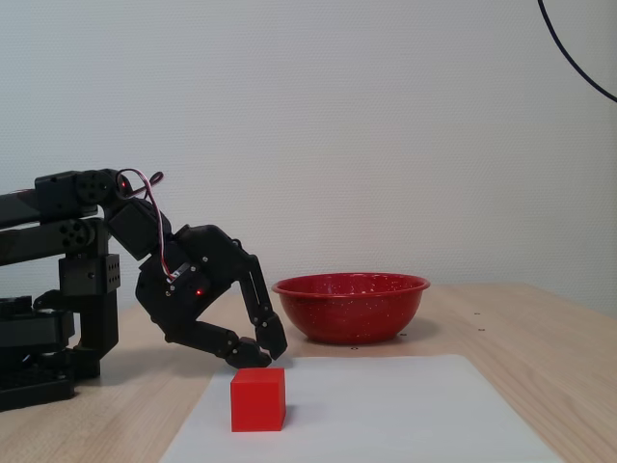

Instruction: Grasp the red cube and put it in the red bowl.

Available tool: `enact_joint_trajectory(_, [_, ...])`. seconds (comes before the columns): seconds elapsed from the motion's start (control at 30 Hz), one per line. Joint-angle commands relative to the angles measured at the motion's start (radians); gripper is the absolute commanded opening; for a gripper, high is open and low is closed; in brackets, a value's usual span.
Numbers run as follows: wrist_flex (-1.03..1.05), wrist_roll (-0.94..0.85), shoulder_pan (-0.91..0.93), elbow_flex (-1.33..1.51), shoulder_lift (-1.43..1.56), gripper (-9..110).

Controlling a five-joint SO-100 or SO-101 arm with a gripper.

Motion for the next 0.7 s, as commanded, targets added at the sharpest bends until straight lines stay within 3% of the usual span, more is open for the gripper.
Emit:
enact_joint_trajectory(0.0, [0.014, 0.023, -0.017, -0.115, -0.051, 0])
enact_joint_trajectory(0.67, [0.337, 0.123, -0.161, -0.669, -0.463, 1])
